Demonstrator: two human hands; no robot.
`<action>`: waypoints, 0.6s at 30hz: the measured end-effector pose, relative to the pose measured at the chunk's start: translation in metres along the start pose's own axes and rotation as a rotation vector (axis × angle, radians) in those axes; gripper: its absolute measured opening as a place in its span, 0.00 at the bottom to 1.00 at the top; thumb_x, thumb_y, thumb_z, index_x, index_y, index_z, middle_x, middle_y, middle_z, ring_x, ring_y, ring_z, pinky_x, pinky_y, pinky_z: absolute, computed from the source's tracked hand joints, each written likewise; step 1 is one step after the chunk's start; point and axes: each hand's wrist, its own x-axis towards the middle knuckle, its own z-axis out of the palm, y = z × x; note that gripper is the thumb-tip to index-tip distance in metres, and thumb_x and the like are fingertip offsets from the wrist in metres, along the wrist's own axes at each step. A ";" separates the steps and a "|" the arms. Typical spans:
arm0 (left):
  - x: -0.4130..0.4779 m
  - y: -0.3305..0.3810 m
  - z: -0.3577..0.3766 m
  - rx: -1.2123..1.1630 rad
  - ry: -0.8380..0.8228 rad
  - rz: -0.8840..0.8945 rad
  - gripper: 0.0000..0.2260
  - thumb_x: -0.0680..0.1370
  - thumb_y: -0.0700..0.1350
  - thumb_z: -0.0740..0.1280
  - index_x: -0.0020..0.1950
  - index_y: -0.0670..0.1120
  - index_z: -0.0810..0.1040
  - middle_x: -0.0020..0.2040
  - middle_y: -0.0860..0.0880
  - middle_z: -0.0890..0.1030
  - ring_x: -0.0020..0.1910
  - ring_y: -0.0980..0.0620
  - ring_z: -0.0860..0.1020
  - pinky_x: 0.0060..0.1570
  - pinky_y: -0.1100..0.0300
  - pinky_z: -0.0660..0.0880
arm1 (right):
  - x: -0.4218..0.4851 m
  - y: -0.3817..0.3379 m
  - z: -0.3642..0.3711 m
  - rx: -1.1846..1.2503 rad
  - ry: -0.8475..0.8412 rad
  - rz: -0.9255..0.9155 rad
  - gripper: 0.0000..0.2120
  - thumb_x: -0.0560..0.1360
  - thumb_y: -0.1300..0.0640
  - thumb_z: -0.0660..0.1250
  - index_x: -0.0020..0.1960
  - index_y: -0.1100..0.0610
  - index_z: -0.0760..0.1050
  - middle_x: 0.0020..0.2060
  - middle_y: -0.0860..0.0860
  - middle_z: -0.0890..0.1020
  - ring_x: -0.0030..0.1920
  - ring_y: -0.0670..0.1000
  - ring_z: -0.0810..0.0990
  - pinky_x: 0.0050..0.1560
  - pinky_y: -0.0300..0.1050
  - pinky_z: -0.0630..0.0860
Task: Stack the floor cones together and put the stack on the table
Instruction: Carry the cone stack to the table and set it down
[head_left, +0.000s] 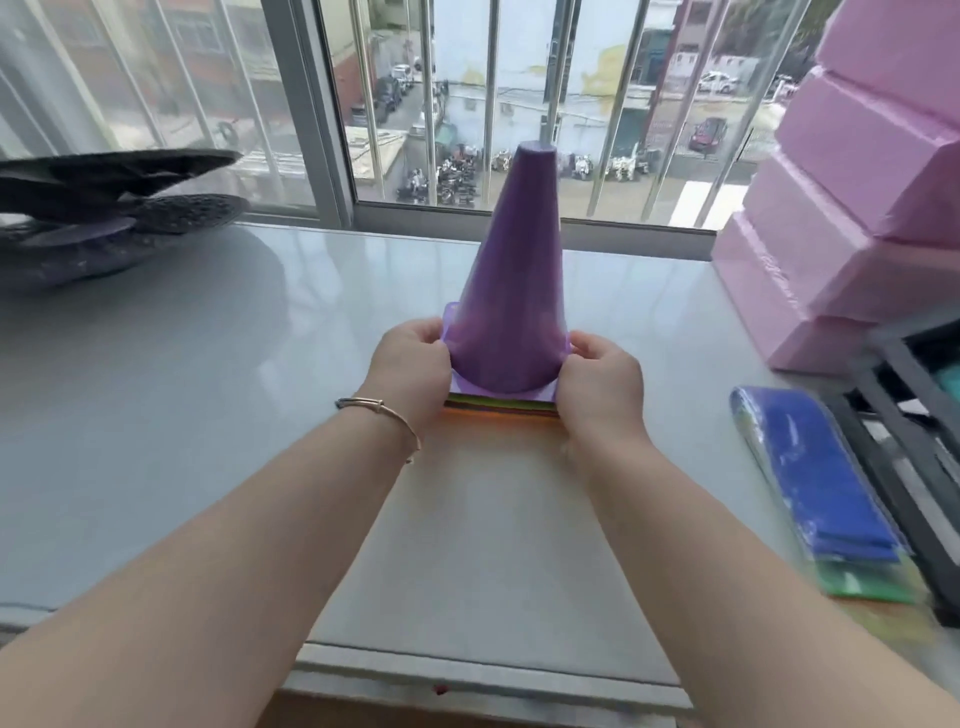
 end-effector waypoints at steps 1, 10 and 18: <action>0.008 0.001 0.000 0.037 -0.004 -0.008 0.16 0.67 0.36 0.58 0.41 0.49 0.84 0.50 0.38 0.85 0.50 0.41 0.83 0.57 0.41 0.78 | 0.007 0.000 0.003 -0.001 -0.013 0.001 0.16 0.65 0.65 0.57 0.37 0.50 0.81 0.36 0.46 0.83 0.41 0.54 0.80 0.43 0.47 0.78; 0.067 0.000 0.005 0.149 0.001 -0.035 0.16 0.68 0.34 0.58 0.43 0.46 0.83 0.46 0.40 0.86 0.39 0.46 0.80 0.53 0.42 0.79 | 0.055 -0.009 0.023 -0.104 -0.073 -0.043 0.25 0.53 0.64 0.51 0.46 0.64 0.76 0.32 0.51 0.74 0.35 0.51 0.68 0.36 0.45 0.65; 0.121 0.006 0.015 0.212 -0.029 -0.023 0.19 0.61 0.38 0.54 0.43 0.42 0.82 0.37 0.44 0.80 0.37 0.48 0.76 0.42 0.52 0.75 | 0.092 -0.012 0.037 -0.135 -0.030 -0.039 0.25 0.55 0.64 0.52 0.47 0.63 0.78 0.38 0.60 0.83 0.36 0.52 0.70 0.36 0.45 0.68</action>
